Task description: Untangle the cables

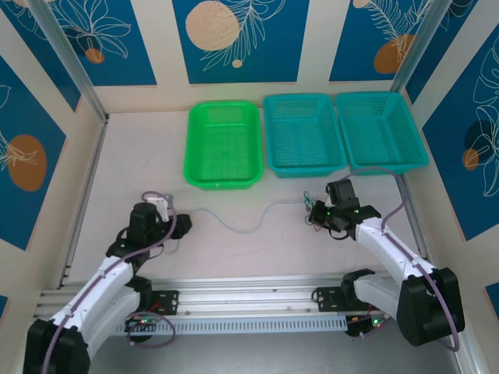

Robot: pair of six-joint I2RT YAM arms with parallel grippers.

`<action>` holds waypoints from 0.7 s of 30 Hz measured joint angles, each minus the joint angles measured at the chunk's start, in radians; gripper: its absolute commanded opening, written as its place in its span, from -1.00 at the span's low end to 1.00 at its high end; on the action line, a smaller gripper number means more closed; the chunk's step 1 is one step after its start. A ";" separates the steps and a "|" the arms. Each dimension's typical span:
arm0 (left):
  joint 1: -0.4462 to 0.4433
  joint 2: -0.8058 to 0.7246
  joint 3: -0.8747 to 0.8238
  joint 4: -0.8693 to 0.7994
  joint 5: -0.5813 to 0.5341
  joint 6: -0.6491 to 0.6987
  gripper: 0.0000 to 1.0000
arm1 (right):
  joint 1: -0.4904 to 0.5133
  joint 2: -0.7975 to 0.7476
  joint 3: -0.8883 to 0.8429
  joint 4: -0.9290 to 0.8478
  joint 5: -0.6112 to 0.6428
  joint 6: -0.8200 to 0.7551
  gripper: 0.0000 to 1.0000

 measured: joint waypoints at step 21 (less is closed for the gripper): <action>-0.478 0.661 0.368 0.504 0.126 0.006 0.41 | 0.195 -0.005 0.138 -0.045 -0.036 -0.100 -1.00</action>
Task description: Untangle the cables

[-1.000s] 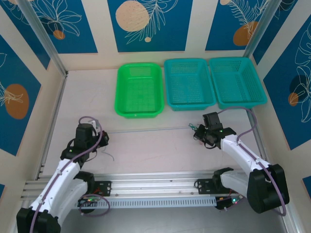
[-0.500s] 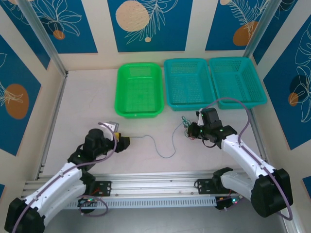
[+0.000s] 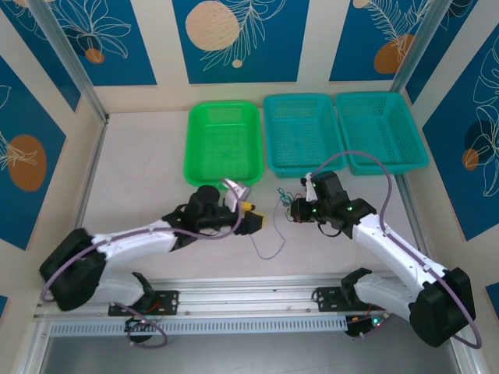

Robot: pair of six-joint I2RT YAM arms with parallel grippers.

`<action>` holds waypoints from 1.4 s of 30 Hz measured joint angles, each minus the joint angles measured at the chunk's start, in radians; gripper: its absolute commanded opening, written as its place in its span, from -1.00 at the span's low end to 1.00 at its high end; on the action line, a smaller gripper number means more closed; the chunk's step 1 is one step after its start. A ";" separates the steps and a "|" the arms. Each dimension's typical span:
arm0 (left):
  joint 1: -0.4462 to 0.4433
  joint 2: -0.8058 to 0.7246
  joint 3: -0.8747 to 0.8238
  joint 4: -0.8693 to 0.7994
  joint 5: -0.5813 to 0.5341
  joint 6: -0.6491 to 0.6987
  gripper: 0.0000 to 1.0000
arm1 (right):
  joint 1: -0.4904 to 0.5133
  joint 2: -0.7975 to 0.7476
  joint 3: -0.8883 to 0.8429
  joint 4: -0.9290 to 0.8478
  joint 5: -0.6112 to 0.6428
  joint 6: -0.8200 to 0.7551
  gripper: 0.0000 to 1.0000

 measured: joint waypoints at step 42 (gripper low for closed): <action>0.056 -0.119 -0.063 -0.075 -0.037 -0.084 0.09 | -0.124 0.058 -0.107 0.095 -0.060 0.174 -1.00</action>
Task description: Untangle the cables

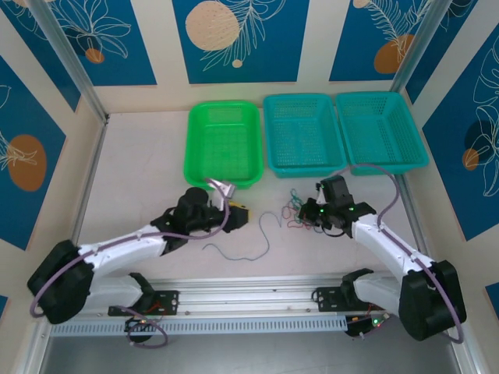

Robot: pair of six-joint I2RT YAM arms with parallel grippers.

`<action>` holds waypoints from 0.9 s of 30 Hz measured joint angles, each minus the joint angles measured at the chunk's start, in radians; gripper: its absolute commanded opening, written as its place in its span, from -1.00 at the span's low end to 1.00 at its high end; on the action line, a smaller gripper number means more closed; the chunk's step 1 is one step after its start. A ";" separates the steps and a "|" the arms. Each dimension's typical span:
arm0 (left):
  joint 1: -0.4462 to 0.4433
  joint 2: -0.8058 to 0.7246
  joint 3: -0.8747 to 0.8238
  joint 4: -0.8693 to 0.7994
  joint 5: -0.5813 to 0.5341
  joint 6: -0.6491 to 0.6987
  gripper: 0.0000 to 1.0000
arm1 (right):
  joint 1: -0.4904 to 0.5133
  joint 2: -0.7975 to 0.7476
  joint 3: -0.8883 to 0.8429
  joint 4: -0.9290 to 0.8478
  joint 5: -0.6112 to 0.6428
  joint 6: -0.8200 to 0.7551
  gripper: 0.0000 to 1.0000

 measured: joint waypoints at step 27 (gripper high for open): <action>0.033 0.270 0.162 0.043 0.034 -0.034 -1.00 | 0.261 0.000 0.135 -0.093 0.031 -0.147 -1.00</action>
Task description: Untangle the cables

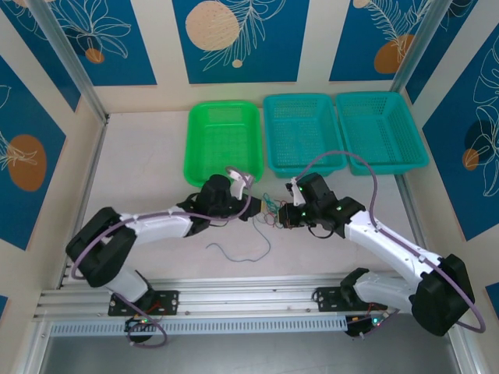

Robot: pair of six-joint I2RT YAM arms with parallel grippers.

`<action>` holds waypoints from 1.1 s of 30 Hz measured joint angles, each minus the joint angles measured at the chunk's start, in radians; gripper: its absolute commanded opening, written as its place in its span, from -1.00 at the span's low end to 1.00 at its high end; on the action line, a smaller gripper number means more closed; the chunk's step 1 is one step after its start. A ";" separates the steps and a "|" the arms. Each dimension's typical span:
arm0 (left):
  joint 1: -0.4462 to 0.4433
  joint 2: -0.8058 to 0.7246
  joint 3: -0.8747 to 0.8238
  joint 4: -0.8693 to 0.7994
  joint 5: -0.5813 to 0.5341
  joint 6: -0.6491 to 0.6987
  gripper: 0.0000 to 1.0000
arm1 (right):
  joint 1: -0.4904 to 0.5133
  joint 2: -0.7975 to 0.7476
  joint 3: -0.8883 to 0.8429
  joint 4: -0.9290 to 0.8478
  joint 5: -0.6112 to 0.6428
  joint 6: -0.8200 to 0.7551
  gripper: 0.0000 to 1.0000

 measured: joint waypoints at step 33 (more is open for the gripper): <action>0.063 -0.188 -0.079 -0.077 0.154 0.160 -1.00 | 0.110 0.099 0.036 -0.005 0.042 0.031 -0.49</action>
